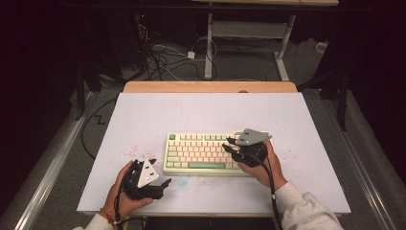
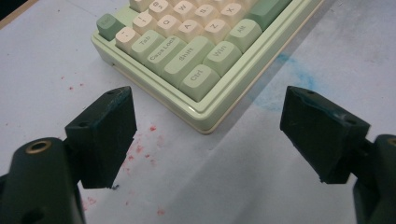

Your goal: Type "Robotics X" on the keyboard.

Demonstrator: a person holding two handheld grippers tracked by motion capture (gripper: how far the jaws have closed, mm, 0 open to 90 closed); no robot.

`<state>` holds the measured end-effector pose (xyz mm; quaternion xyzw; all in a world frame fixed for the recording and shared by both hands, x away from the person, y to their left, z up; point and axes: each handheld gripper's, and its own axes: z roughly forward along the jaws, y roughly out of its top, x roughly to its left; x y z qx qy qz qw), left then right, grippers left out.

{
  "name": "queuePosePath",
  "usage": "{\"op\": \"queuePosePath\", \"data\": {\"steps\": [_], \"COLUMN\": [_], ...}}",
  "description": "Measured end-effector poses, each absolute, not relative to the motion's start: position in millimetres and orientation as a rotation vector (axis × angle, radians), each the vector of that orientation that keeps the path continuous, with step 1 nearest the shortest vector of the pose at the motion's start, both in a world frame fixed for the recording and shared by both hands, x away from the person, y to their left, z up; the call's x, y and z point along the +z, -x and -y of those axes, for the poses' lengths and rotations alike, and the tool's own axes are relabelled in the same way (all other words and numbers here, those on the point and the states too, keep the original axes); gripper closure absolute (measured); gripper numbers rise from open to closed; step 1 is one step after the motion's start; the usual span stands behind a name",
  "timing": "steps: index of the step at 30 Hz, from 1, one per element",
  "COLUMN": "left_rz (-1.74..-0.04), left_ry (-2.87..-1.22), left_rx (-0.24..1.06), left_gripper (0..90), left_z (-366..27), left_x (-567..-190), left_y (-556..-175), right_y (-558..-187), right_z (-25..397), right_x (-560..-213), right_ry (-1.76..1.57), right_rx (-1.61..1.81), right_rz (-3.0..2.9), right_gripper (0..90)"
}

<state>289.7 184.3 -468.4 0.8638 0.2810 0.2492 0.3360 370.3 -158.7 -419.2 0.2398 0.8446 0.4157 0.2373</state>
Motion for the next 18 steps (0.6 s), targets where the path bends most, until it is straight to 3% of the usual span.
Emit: {"op": "queuePosePath", "data": {"steps": [9,18], "left_rz": [-0.729,-0.731], "left_ry": [-2.254,-2.246], "left_rx": [0.653,0.655], "left_gripper": [17.5,17.5], "left_z": [-183,-182], "left_x": [-468,-467], "left_y": [-291,-292], "right_y": [-358,-344], "right_z": [172,187], "right_x": [-413,-412], "right_ry": [-0.661,-0.683], "right_rx": [1.199,1.188], "right_rz": [-2.233,-2.171], "right_gripper": [37.2,30.2]}}
